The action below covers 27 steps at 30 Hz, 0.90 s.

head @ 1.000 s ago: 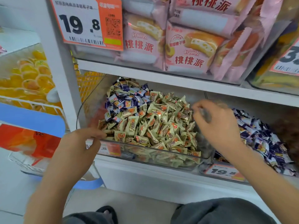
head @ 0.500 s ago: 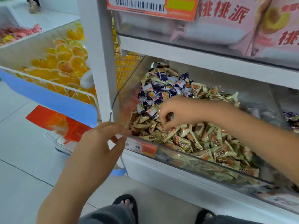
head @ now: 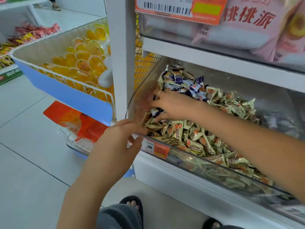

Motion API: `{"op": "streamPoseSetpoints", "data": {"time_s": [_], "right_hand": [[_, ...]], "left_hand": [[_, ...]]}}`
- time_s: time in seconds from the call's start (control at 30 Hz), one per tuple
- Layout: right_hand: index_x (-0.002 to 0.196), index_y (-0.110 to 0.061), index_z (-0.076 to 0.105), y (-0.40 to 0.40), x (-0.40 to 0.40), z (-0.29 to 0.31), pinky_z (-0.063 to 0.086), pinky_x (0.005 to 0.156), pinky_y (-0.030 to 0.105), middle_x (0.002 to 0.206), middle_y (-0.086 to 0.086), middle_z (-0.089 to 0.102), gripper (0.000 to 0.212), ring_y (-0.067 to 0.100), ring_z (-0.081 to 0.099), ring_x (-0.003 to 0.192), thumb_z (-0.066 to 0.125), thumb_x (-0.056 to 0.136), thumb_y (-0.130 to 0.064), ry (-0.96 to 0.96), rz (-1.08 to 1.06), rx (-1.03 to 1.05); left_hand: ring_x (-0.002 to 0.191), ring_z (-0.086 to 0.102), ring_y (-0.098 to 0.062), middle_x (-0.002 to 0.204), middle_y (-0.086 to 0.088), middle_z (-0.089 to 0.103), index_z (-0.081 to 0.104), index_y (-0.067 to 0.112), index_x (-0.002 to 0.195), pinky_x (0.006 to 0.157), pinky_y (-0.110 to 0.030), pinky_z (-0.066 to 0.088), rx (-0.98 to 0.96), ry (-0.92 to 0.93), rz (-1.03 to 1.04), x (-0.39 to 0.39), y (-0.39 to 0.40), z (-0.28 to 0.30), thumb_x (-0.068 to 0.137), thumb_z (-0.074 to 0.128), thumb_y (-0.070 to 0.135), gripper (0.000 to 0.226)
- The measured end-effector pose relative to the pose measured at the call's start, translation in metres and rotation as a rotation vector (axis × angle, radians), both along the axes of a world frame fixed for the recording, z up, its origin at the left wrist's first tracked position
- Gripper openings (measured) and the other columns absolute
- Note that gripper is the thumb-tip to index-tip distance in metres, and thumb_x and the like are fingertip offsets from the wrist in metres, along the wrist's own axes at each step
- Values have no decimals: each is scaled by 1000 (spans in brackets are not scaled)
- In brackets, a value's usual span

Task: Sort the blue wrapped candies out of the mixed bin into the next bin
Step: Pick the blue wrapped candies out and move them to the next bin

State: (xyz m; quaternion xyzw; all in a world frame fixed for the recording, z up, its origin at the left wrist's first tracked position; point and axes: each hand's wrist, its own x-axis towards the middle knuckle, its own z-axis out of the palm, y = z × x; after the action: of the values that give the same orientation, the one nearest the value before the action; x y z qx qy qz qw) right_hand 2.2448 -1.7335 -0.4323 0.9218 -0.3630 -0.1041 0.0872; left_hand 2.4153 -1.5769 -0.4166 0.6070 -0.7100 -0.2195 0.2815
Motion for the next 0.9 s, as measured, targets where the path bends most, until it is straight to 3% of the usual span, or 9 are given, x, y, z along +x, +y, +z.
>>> {"op": "streamPoseSetpoints", "data": {"time_s": [0.13,0.27,0.37,0.5,0.57,0.63,0.7,0.83,0.9], "right_hand": [[127,-18,55,3,5,-4,45,86,37,118,11,54,38,32,53,108,52,93,-36,-149,33,44],[120,-12,61,7,-1,5,40,73,23,116,6,61,36,13,56,102,60,89,-31,-679,-266,410],[91,-20,61,21,-10,19,36,72,14,96,-20,52,10,-12,48,81,58,92,-29,-1006,-445,599],[87,-19,56,39,-20,27,42,84,25,102,-12,54,14,9,48,102,54,93,-32,-1282,-661,825],[88,-17,56,46,-24,32,44,89,32,95,-5,61,16,11,54,93,55,92,-32,-1384,-738,916],[93,-14,59,57,-34,38,46,76,25,85,-1,69,15,8,60,73,55,93,-29,-1469,-779,965],[101,-13,61,69,-47,45,47,72,28,89,1,73,19,9,62,72,57,91,-29,-1556,-824,959],[102,-13,63,99,-83,56,54,56,21,87,1,70,22,9,67,69,60,87,-29,-1731,-965,920],[103,-13,63,120,-108,56,53,58,23,83,0,68,28,10,64,67,63,83,-33,-1759,-1020,805]], "left_hand": [[77,57,-2,97,17,58,69,27,99,72,-28,52,2,-3,0,-2,-1,1,88,59,14,20],[78,57,-2,99,15,58,68,27,102,73,-28,52,22,-16,10,0,-2,0,88,57,14,22],[77,57,-2,99,16,58,68,29,101,72,-31,52,15,-24,17,0,-3,0,87,57,13,23],[77,58,-3,99,14,59,67,28,101,70,-33,53,-3,-46,15,-1,-4,-1,87,56,14,23],[76,59,-8,97,11,62,68,26,100,67,-35,53,-58,-74,35,-3,-4,-1,87,54,13,23],[67,57,-10,86,13,63,70,23,94,57,-33,52,-219,-74,47,-11,-3,3,88,54,12,21],[64,55,-10,79,15,60,71,21,89,49,-30,49,-331,-60,6,-24,-1,6,83,53,15,20],[79,58,-19,81,4,66,71,19,90,61,-38,52,-254,-111,-183,-45,-3,-4,82,49,18,24],[82,58,-19,83,1,68,72,19,93,69,-38,52,-216,-102,-206,-49,-5,-10,86,54,15,20]]}}
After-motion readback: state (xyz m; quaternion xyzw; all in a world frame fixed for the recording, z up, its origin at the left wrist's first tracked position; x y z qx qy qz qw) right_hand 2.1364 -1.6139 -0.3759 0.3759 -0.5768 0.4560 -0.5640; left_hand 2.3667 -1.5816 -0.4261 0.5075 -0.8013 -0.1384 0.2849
